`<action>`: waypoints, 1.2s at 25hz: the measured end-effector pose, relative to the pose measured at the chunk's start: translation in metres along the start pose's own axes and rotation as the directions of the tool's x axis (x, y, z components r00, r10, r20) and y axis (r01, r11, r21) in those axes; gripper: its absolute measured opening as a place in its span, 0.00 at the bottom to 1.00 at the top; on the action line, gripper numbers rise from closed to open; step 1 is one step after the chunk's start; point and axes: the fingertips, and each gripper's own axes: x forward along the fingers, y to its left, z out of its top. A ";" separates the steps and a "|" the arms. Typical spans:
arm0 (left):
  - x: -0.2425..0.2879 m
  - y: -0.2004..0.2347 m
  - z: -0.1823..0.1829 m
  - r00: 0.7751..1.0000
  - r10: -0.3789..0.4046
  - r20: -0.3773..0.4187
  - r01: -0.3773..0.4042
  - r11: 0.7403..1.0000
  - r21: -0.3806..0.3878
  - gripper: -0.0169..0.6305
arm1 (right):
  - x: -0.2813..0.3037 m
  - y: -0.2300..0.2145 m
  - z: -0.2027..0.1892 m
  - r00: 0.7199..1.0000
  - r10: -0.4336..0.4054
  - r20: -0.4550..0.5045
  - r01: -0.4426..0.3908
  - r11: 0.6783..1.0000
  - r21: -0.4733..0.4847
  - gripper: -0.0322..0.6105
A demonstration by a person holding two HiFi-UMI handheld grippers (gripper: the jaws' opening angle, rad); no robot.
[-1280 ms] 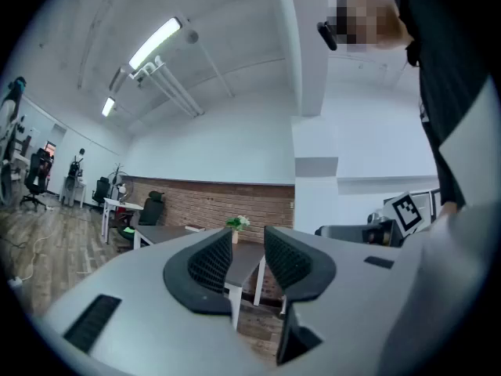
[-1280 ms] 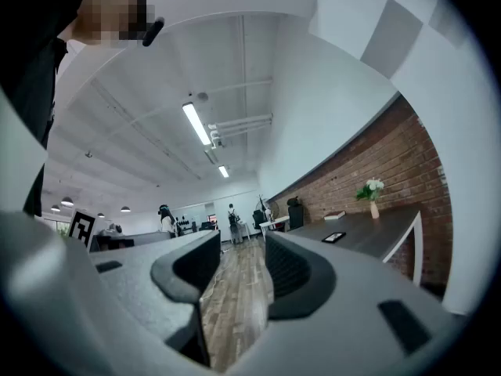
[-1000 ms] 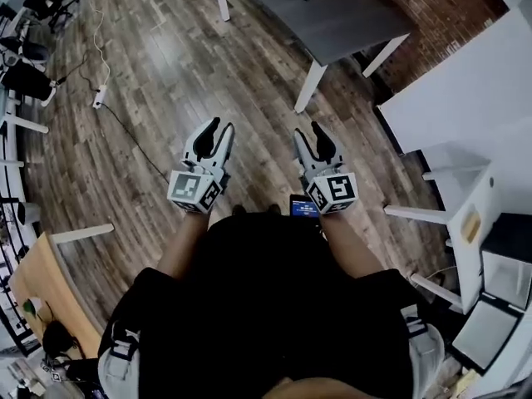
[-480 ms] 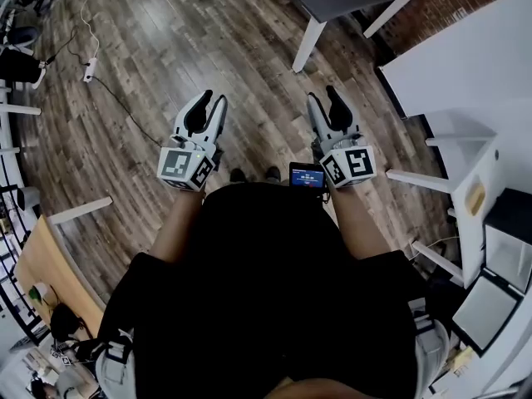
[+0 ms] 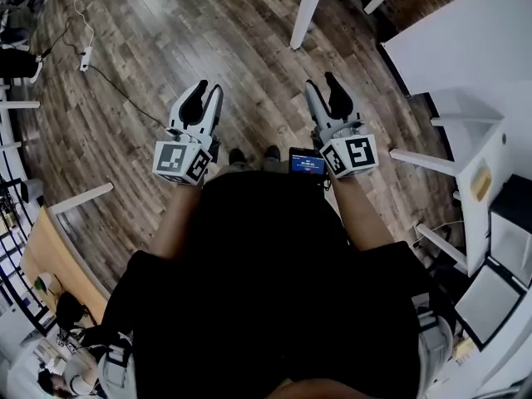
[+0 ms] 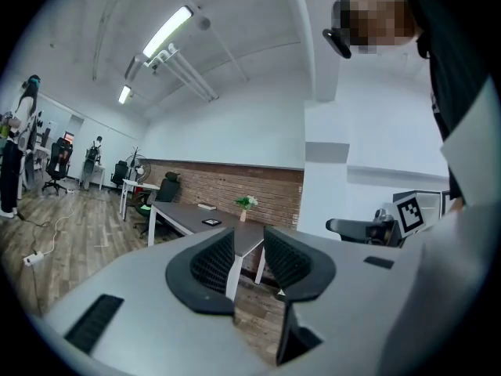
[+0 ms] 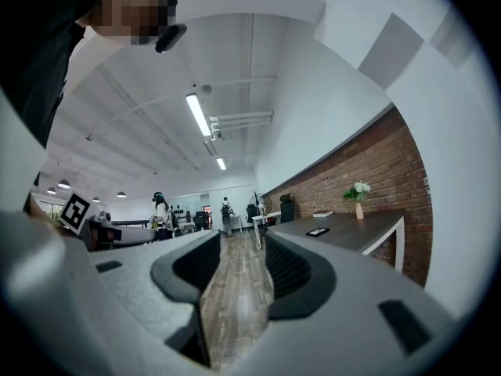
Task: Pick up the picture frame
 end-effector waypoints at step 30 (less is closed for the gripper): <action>0.040 0.028 -0.010 0.999 0.029 -0.026 -0.029 1.000 -0.004 0.19 | 0.051 -0.028 -0.022 0.999 0.033 -0.036 -0.031 0.998 0.059 0.33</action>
